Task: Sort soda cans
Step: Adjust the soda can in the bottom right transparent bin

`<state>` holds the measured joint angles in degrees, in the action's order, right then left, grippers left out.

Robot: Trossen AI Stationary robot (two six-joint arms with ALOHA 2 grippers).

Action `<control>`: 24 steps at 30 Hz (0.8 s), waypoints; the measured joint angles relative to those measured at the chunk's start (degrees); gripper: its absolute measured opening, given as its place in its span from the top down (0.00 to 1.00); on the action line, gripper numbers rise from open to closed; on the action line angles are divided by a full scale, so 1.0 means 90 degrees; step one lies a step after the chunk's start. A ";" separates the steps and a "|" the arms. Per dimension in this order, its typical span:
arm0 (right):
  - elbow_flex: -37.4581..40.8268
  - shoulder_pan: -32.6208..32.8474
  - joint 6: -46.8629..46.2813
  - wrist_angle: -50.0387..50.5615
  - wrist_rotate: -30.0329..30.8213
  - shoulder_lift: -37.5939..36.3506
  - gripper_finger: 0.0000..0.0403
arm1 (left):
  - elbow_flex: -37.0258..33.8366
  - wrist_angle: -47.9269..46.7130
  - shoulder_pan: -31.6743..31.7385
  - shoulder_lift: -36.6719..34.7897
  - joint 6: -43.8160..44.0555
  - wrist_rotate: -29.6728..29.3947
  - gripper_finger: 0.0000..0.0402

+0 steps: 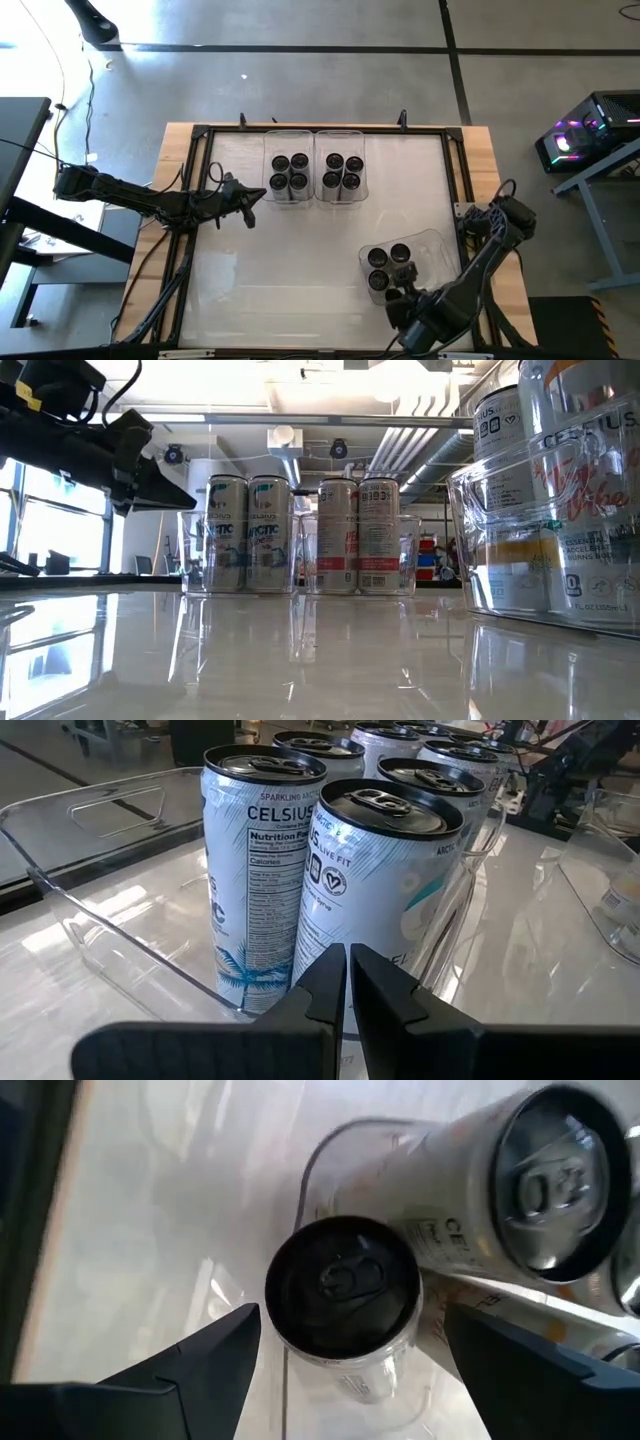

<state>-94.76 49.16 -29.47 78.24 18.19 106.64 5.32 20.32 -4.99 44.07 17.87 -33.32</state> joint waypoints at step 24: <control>0.0000 -0.0213 0.0490 0.0060 -0.0019 0.0563 0.23 | 0.0000 -0.0046 0.0001 0.0000 0.0005 0.0010 0.96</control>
<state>-94.76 47.24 -25.06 78.78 18.02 111.71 5.32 19.90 -4.97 44.07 17.91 -33.23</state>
